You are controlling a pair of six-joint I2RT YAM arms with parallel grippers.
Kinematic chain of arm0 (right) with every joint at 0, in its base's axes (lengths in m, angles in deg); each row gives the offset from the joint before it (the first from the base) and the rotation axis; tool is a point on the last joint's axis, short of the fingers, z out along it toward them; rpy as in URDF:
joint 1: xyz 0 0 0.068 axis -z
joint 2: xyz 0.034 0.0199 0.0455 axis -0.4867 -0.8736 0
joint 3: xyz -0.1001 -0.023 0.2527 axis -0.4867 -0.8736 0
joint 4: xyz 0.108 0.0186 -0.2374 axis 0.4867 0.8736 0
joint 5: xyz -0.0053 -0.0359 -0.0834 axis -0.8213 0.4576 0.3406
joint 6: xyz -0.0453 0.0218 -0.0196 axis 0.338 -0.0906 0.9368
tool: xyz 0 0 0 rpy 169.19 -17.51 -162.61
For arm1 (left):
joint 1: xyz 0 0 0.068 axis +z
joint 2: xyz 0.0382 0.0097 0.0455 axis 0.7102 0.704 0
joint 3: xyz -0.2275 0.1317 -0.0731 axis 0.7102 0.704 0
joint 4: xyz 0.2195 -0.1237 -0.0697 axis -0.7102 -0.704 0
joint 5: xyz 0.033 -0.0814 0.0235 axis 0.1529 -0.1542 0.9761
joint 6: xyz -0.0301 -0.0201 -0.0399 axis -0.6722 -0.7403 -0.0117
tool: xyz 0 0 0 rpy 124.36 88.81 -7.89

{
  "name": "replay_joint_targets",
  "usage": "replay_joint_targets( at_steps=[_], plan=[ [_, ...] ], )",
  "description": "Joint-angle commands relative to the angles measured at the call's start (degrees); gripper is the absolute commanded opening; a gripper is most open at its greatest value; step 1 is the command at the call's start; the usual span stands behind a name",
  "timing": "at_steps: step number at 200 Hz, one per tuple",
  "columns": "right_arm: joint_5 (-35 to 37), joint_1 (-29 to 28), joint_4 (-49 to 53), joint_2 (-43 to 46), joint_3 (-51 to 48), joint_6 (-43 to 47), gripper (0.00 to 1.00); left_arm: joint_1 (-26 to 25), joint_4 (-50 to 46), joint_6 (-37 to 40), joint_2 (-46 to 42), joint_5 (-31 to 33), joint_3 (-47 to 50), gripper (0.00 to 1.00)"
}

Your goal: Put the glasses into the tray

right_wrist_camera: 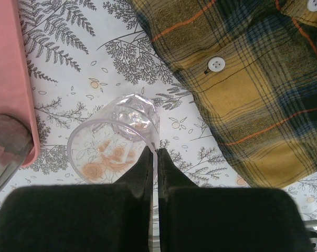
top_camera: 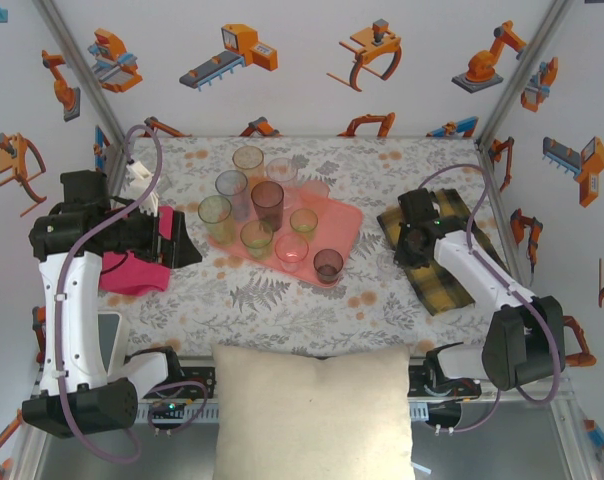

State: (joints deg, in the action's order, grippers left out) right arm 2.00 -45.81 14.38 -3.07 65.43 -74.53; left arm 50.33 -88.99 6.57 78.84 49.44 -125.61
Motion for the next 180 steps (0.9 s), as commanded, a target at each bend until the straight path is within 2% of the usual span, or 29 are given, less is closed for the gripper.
replay_joint_targets(
  at_steps=[1,96,180],
  plan=[
    [0.49,0.35,1.09,0.77,2.49,0.82,0.03,0.58,-0.03,-0.43,-1.08,-0.77,0.32,0.97],
    [0.4,0.34,2.16,0.3,5.94,2.45,0.03,1.14,-0.01,-0.74,-2.03,-1.28,1.01,0.97],
    [-2.49,-0.08,3.42,-6.69,17.24,4.7,0.03,3.3,0.0,-1.21,-3.75,-2.64,0.84,0.97]
  ],
)
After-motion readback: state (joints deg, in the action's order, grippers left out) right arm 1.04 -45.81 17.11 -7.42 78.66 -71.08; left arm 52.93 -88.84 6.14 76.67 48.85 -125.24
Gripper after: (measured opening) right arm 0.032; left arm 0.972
